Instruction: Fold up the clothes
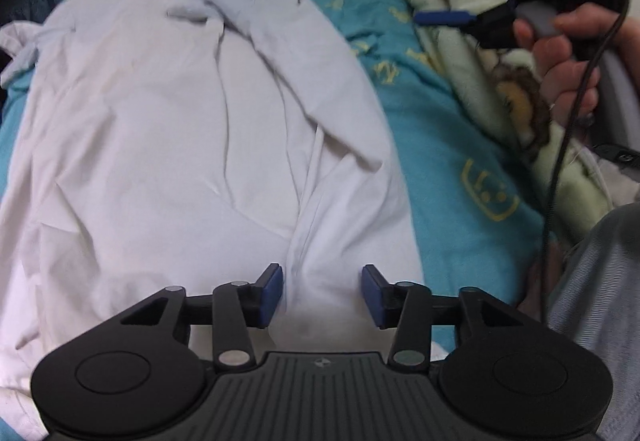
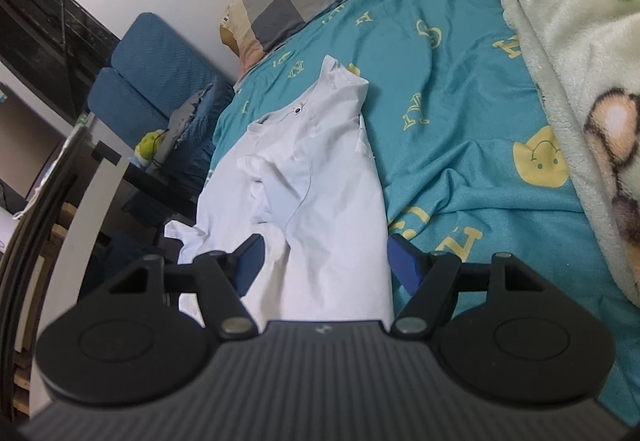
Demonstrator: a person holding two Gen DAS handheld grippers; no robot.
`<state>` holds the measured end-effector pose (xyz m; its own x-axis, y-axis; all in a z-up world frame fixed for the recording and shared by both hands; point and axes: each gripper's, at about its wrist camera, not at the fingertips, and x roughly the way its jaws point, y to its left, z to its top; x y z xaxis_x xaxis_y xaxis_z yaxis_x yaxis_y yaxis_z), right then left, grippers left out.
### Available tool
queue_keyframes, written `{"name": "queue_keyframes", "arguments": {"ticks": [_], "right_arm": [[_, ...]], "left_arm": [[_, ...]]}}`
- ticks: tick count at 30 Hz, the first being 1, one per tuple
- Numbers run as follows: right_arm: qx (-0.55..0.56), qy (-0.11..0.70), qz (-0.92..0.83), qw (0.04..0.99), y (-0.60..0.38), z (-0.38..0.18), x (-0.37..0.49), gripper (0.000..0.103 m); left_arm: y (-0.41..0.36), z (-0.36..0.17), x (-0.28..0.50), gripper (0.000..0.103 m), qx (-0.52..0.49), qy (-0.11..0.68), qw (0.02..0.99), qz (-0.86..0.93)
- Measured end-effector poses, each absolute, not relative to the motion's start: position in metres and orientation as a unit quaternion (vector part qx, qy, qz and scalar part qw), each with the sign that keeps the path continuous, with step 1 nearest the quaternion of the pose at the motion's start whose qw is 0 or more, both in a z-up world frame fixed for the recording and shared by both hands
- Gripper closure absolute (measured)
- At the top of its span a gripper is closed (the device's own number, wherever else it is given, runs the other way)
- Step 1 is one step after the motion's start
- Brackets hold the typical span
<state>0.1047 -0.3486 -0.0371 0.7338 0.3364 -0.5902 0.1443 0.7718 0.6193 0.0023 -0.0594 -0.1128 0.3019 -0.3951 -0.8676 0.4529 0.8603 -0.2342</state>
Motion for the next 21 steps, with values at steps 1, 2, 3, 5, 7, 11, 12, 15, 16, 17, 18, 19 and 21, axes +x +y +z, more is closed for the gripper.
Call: {"name": "queue_keyframes", "arguments": {"ticks": [1,2,3,5,7,11,12,15,16,17,18,19,21], "right_arm": [[0.33,0.365,0.055,0.869,-0.347,-0.04,0.107,0.032],[0.326,0.37,0.055,0.868,-0.345,-0.042,0.109,0.032],[0.321,0.373,0.057,0.868,-0.343,-0.044,0.111,0.032],[0.314,0.375,0.068,0.87,-0.337,-0.048,0.115,0.033],[0.306,0.373,0.084,0.872,-0.33,-0.051,0.118,0.049],[0.271,0.384,0.125,0.874,-0.3,-0.06,0.133,0.078],[0.255,0.39,0.134,0.875,-0.291,-0.063,0.138,0.079],[0.21,0.409,0.141,0.877,-0.268,-0.08,0.15,0.08],[0.201,0.417,0.141,0.875,-0.262,-0.087,0.153,0.08],[0.195,0.427,0.14,0.872,-0.259,-0.095,0.156,0.08],[0.191,0.437,0.136,0.868,-0.258,-0.103,0.159,0.08],[0.186,0.446,0.132,0.865,-0.257,-0.111,0.161,0.083],[0.182,0.45,0.13,0.865,-0.257,-0.118,0.163,0.086]], "left_arm": [[-0.06,-0.117,0.003,0.085,0.023,0.536,0.802,-0.263],[-0.057,-0.113,0.002,0.097,0.011,0.533,0.803,-0.267],[-0.054,-0.108,0.0,0.099,-0.001,0.53,0.804,-0.27],[-0.049,-0.097,-0.002,0.1,-0.026,0.523,0.805,-0.277],[-0.034,-0.077,-0.007,0.1,-0.073,0.51,0.807,-0.288],[-0.001,-0.068,-0.007,0.101,-0.155,0.527,0.793,-0.264],[0.006,-0.073,-0.006,0.101,-0.17,0.539,0.786,-0.252],[0.01,-0.091,-0.004,0.101,-0.143,0.568,0.784,-0.204],[0.011,-0.097,-0.002,0.101,-0.134,0.578,0.782,-0.192],[0.012,-0.103,-0.001,0.101,-0.125,0.588,0.779,-0.18],[0.01,-0.106,0.001,0.101,-0.116,0.594,0.777,-0.175],[0.008,-0.109,0.002,0.101,-0.106,0.6,0.775,-0.171],[0.003,-0.115,0.005,0.101,-0.087,0.611,0.77,-0.162]]}}
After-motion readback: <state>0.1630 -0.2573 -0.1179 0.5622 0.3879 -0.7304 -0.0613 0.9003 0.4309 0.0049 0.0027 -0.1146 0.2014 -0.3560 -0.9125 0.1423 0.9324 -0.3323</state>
